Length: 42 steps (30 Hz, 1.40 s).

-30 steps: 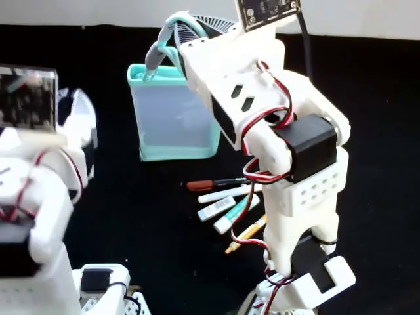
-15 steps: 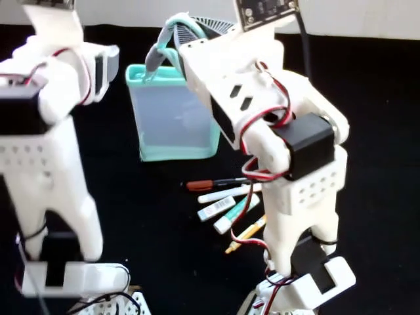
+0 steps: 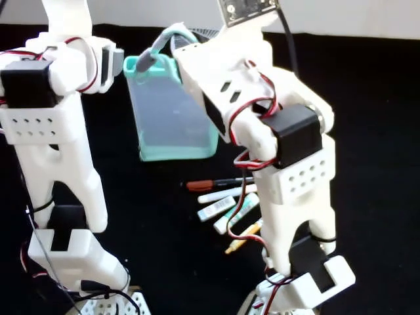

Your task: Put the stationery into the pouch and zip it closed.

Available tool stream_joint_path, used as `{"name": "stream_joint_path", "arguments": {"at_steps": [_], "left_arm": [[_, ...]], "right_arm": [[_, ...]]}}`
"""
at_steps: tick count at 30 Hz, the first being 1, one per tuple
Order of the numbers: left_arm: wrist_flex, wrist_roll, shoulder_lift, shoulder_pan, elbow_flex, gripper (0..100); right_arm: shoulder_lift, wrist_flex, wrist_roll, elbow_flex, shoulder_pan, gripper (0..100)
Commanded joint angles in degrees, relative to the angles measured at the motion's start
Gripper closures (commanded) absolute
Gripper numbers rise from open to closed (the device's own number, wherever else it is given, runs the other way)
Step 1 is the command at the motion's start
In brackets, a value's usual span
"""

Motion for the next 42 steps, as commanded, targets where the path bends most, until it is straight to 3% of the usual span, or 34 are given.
{"name": "stream_joint_path", "arguments": {"at_steps": [1,23,30,36,42], "left_arm": [[0.35,-0.26,-0.04,1.36,-0.13,81],[0.18,-0.35,9.01,3.3,3.3,81],[0.62,-0.44,9.36,3.74,4.79,99],[0.7,-1.85,8.92,4.62,15.69,99],[0.7,-3.16,6.55,5.14,17.71,99]], "right_arm": [[-0.13,-0.22,-0.35,-0.04,-0.22,98.9],[-0.48,0.13,-0.35,-0.04,-0.13,98.9],[-0.48,0.13,-0.35,-0.13,-0.04,98.9],[-0.57,0.13,-0.35,-0.4,-0.04,98.9],[-0.75,0.22,-0.26,-0.48,3.91,98.9]]}}
